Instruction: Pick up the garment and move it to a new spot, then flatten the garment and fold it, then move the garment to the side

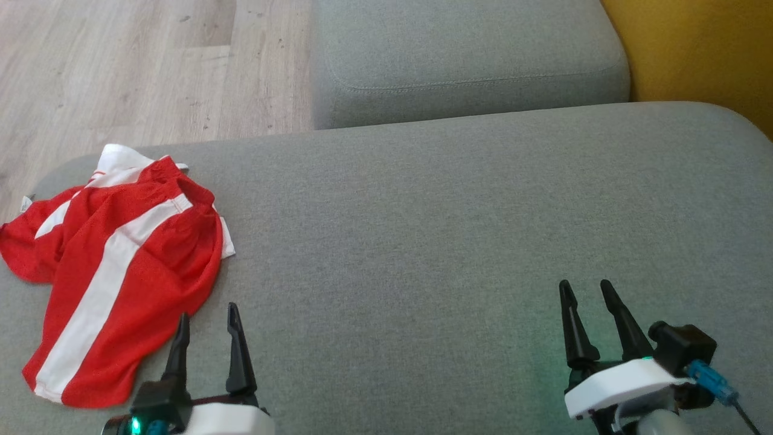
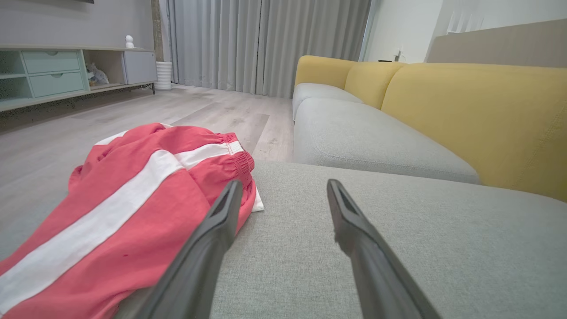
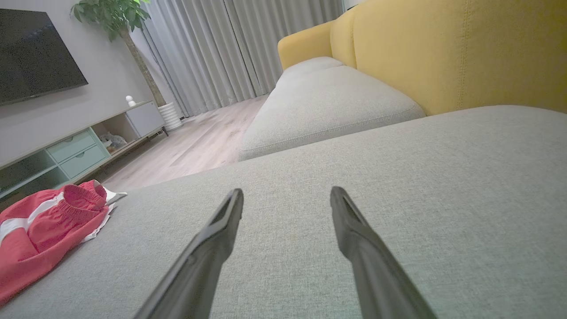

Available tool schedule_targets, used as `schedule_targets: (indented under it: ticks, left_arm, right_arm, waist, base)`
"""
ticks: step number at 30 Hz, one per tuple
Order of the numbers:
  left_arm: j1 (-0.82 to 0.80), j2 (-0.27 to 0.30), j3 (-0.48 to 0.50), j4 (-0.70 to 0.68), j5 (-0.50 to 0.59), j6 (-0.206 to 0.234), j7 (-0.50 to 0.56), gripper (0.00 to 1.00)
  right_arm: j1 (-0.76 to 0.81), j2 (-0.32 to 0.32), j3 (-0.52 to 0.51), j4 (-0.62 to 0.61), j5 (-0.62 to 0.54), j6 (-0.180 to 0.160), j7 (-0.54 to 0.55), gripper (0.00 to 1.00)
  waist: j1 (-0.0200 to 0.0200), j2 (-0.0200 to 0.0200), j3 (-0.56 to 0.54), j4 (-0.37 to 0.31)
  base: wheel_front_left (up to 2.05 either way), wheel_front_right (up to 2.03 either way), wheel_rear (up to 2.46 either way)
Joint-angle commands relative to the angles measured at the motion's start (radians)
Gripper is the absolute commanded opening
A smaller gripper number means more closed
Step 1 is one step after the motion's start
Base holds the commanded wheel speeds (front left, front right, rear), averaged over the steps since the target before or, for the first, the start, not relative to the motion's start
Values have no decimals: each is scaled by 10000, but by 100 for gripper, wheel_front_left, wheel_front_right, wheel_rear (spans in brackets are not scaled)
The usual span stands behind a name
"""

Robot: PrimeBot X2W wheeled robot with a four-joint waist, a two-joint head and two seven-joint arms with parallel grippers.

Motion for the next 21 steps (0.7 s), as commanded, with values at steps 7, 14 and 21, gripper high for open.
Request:
schedule_targets:
  ticks: [7, 14, 21]
  left_arm:
    - [-278, 160, 53, -124, 1075, 257, -313, 100]
    - [-246, 185, -3, -59, 1917, 406, -518, 100]
    - [-259, 203, -64, 81, 2588, 471, -674, 100]
  right_arm:
    - [-293, -91, 303, -214, -939, -7, -342, 100]
    - [-327, -96, 409, -213, -1709, -7, -548, 100]
    - [-346, -101, 464, -196, -2296, -7, -705, 100]
  waist:
    - [0, 0, -15, -34]
    - [0, 0, -23, -102]
    - [0, 0, -23, -134]
  base:
    - [0, 0, 0]
    - [0, 0, 0]
    - [0, 0, 0]
